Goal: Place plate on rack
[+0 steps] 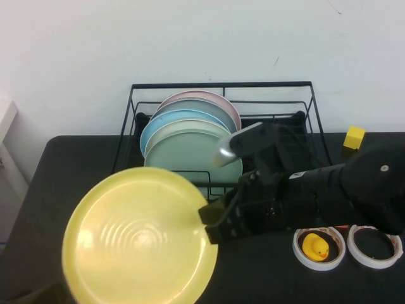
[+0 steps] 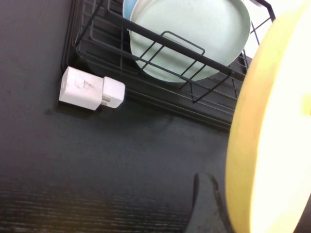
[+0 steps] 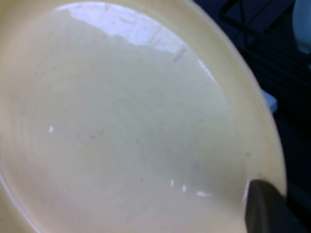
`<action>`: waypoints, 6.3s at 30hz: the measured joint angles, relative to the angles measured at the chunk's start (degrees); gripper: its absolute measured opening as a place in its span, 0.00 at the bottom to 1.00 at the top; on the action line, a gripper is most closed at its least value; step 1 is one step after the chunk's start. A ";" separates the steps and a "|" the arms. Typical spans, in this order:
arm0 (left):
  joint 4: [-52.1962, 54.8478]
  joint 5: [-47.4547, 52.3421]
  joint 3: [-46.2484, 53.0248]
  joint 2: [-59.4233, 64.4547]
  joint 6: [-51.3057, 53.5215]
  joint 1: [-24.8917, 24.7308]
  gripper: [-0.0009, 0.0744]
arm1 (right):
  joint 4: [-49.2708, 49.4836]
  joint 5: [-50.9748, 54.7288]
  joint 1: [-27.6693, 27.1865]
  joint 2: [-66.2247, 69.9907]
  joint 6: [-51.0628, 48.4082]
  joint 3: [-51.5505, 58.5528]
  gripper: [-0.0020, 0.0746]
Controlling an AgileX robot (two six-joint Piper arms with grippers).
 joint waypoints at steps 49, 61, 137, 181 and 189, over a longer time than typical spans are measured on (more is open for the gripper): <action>-18.92 -19.62 -8.57 9.09 85.66 0.00 0.13 | -11.50 17.58 -4.75 -25.30 -9.91 -8.38 0.53; -42.69 -8.13 -24.31 35.74 112.70 0.00 0.13 | -50.57 42.76 -4.75 -34.44 14.43 -8.15 0.03; -62.82 -14.36 -38.19 62.64 133.41 -2.71 0.10 | -88.78 54.37 -4.75 -58.22 45.87 9.17 0.02; -63.29 -13.29 5.79 0.73 94.97 -2.71 0.01 | -75.42 21.63 -4.75 -74.58 51.77 35.70 0.02; -63.29 -19.35 5.79 -4.71 94.86 -2.71 0.01 | -75.28 21.63 -4.75 -74.58 51.77 35.70 0.02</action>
